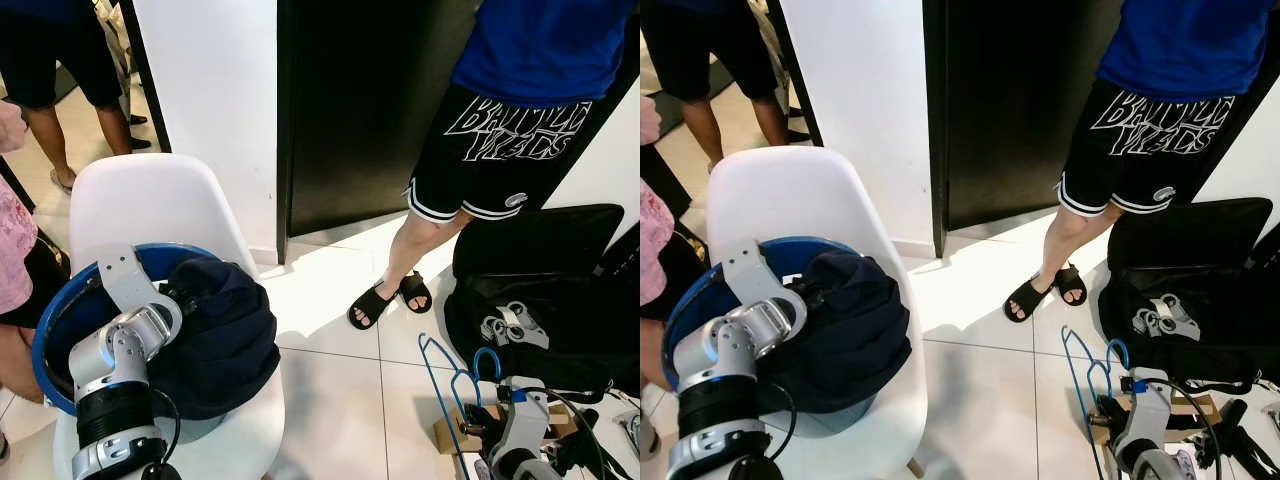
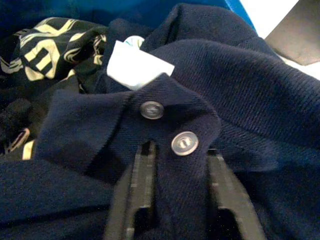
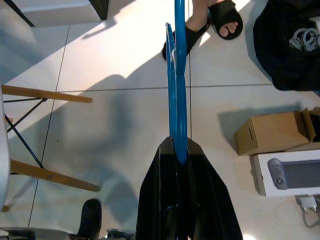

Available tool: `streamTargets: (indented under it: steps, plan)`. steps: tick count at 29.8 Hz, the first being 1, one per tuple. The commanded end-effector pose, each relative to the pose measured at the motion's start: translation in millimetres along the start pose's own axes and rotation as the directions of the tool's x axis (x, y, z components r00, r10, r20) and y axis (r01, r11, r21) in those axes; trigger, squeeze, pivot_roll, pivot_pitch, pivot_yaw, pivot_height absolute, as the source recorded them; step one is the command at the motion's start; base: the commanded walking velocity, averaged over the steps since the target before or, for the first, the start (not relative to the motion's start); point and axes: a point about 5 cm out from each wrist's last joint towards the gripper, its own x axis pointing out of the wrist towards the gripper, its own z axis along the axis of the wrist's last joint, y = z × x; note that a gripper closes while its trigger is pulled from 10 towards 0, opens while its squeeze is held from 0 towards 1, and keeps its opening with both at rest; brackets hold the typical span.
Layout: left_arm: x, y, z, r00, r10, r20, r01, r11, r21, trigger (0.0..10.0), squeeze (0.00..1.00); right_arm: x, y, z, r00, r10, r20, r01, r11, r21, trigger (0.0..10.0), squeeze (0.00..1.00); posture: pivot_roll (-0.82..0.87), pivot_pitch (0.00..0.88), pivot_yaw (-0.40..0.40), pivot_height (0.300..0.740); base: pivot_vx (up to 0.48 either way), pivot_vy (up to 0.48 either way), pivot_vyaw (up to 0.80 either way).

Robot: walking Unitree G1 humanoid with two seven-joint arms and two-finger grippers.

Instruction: Hang hanger

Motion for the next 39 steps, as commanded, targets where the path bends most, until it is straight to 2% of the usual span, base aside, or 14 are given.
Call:
streamTargets:
  steps: [1,9,13,16,17,20,22,23,24,25,26,32,37,39]
  plan:
    - [2.9,0.8,-9.2,0.999,0.002,-0.043,-0.003,0.999,-0.032,0.0,0.0,-2.5,-1.4,-5.6,1.0,-0.016,-0.018,0.016,1.0,0.0,10.0,0.0,-0.03,0.131,-0.051,0.74,0.0,0.0,0.0]
    - [1.8,-2.3,0.1,1.0,-0.005,-0.004,0.004,0.998,-0.056,0.0,0.0,-2.3,-0.2,-8.4,0.999,-0.022,-0.033,0.022,1.0,-0.001,10.0,0.0,-0.03,0.125,-0.051,0.74,0.0,0.0,0.0]
    - [-5.6,-11.8,29.0,0.99,-0.022,0.14,0.03,0.998,-0.055,0.0,0.0,-2.4,-1.1,-8.1,0.999,-0.025,-0.034,0.025,1.0,-0.005,10.0,0.0,-0.03,0.121,-0.051,0.74,0.0,0.0,0.0]
    - [-10.1,-17.2,41.3,0.979,-0.036,0.202,0.049,0.997,-0.058,0.0,0.0,-2.2,-1.6,-7.5,0.999,-0.027,-0.034,0.027,1.0,-0.007,10.0,0.0,-0.03,0.121,-0.052,0.74,0.0,0.0,0.0]
    - [-20.2,-27.5,62.4,0.947,-0.065,0.315,0.078,0.997,-0.026,0.0,0.0,-1.9,-2.3,-6.4,0.999,-0.028,-0.033,0.028,1.0,-0.008,10.0,0.0,-0.03,0.123,-0.054,0.74,0.0,0.0,0.0]
    - [-28.4,-34.8,76.2,0.916,-0.088,0.391,0.096,0.995,0.0,0.0,0.0,-1.7,-2.8,-5.6,0.999,-0.029,-0.032,0.029,1.0,-0.009,10.0,0.0,-0.03,0.123,-0.054,0.74,0.0,0.0,0.0]
    - [-47.9,-49.6,104.1,0.831,-0.14,0.538,0.119,0.99,0.074,0.0,0.0,-1.0,-3.5,-3.8,0.999,-0.03,-0.03,0.03,0.999,-0.011,10.0,0.0,-0.03,0.123,-0.056,0.74,0.0,0.0,0.0]
    - [-47.9,-49.6,104.1,0.831,-0.14,0.538,0.119,0.99,0.074,0.0,0.0,-1.0,-3.5,-3.8,0.999,-0.03,-0.03,0.03,0.999,-0.011,10.0,0.0,-0.03,0.123,-0.056,0.74,0.0,0.0,0.0]
    - [-54.8,-54.4,111.9,0.8,-0.16,0.579,0.117,0.987,0.111,0.0,0.0,-0.4,-3.1,-3.1,0.999,-0.03,-0.029,0.03,0.999,-0.012,10.0,0.0,-0.03,0.123,-0.056,0.74,0.0,0.0,0.0]
    - [-54.8,-54.4,111.9,0.8,-0.16,0.579,0.117,0.987,0.111,0.0,0.0,-0.4,-3.1,-3.1,0.999,-0.03,-0.029,0.03,0.999,-0.012,10.0,0.0,-0.03,0.123,-0.056,0.74,0.0,0.0,0.0]
    - [-61.0,-59.7,117.3,0.773,-0.185,0.607,0.122,0.982,0.144,0.0,0.0,0.7,-1.8,-2.2,0.999,-0.029,-0.026,0.028,1.0,-0.014,10.0,0.0,-0.03,0.124,-0.055,0.74,0.0,0.0,0.0]
    - [-73.6,-72.7,117.1,0.715,-0.254,0.651,0.14,0.965,0.223,0.0,0.0,2.3,5.6,-4.4,1.0,-0.02,-0.014,0.02,1.0,-0.015,10.0,0.0,-0.03,0.125,-0.054,0.74,0.0,0.0,0.0]
    - [-77.7,-79.3,108.8,0.706,-0.305,0.639,0.18,0.95,0.254,0.0,0.0,0.9,6.9,-4.5,1.0,-0.012,0.004,0.012,1.0,-0.019,10.0,0.0,-0.03,0.125,-0.054,0.74,0.0,0.0,0.0]
    - [-80.1,-87.1,94.9,0.705,-0.388,0.594,0.262,0.921,0.29,0.0,0.0,0.2,4.8,1.3,0.999,-0.001,0.032,0.002,1.0,-0.027,10.0,0.0,-0.03,0.125,-0.054,0.74,0.0,0.0,0.0]
